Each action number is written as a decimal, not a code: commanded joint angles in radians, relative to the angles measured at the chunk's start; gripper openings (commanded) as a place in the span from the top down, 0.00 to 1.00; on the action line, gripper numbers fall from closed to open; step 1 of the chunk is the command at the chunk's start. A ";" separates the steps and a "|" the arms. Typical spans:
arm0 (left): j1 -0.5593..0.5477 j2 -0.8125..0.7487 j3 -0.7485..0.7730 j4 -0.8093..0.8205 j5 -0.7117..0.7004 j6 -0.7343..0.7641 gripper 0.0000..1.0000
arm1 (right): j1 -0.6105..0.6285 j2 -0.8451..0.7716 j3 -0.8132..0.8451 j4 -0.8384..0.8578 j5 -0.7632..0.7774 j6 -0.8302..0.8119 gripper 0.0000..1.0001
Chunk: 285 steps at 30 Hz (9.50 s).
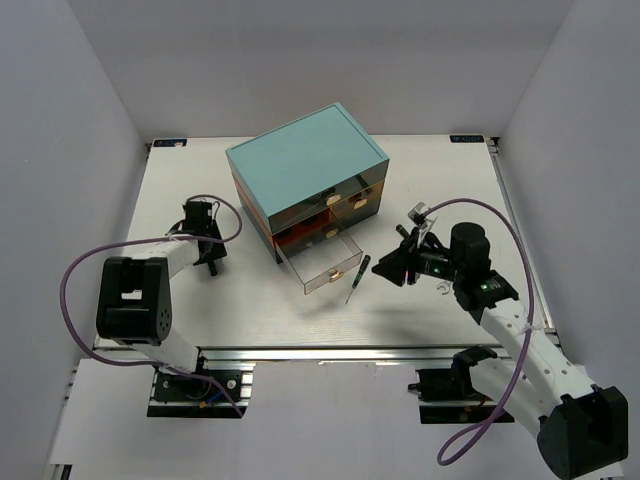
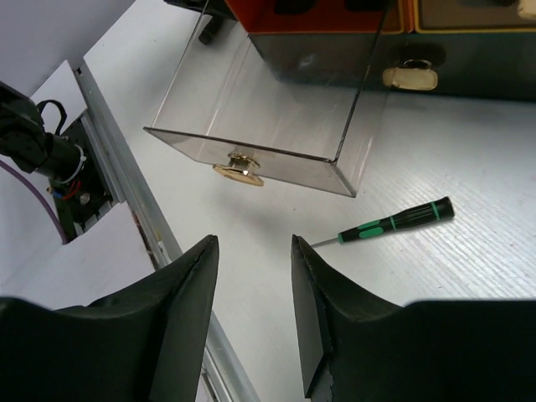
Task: Sort the tools into containers
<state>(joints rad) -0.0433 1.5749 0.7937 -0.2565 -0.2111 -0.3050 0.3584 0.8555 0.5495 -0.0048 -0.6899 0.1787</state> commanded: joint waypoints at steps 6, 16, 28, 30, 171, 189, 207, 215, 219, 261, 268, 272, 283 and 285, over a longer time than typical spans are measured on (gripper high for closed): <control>0.031 -0.002 -0.045 0.013 0.053 -0.020 0.76 | -0.067 -0.006 0.090 0.006 0.032 -0.044 0.54; 0.031 -0.406 -0.134 -0.087 0.209 -0.069 1.00 | -0.154 0.065 0.231 -0.132 -0.006 -0.204 0.23; 0.007 -0.934 0.016 -0.270 0.677 -0.235 1.00 | -0.185 0.083 0.205 -0.159 -0.083 -0.140 1.00; 0.000 -0.929 0.059 -0.280 0.742 -0.246 1.00 | -0.185 0.088 0.208 -0.161 -0.069 -0.143 1.00; -0.737 -0.638 0.200 -0.145 0.064 -0.161 0.59 | -0.022 0.306 0.250 -0.267 0.385 0.134 0.76; -0.741 -0.803 0.142 -0.253 -0.034 -0.240 0.59 | 0.103 0.700 0.380 -0.181 0.644 0.432 0.54; -0.741 -0.836 0.125 -0.313 -0.071 -0.238 0.58 | 0.214 0.824 0.432 -0.159 0.805 0.427 0.51; -0.739 -0.860 0.118 -0.336 -0.080 -0.250 0.58 | 0.221 0.787 0.330 -0.164 0.851 0.420 0.56; -0.741 -0.862 0.122 -0.345 -0.079 -0.250 0.58 | 0.221 0.761 0.265 -0.155 0.862 0.420 0.60; -0.741 -0.929 0.133 -0.431 -0.123 -0.287 0.58 | 0.287 0.817 0.365 -0.133 0.846 0.346 0.49; -0.741 -0.951 0.114 -0.429 -0.129 -0.293 0.58 | 0.266 0.771 0.276 -0.150 0.951 0.260 0.58; -0.741 -0.946 0.114 -0.426 -0.126 -0.290 0.58 | 0.225 0.717 0.219 -0.146 0.971 0.219 0.64; -0.741 -0.918 0.111 -0.382 -0.105 -0.278 0.58 | 0.079 0.659 0.188 -0.120 0.824 0.162 0.97; -0.739 -0.908 0.121 -0.379 -0.102 -0.273 0.58 | 0.074 0.645 0.191 -0.107 0.802 0.147 1.00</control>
<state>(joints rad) -0.7811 0.6563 0.9092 -0.6609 -0.3248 -0.5907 0.4385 1.5406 0.7532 -0.1135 0.1581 0.3687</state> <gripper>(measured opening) 0.420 0.242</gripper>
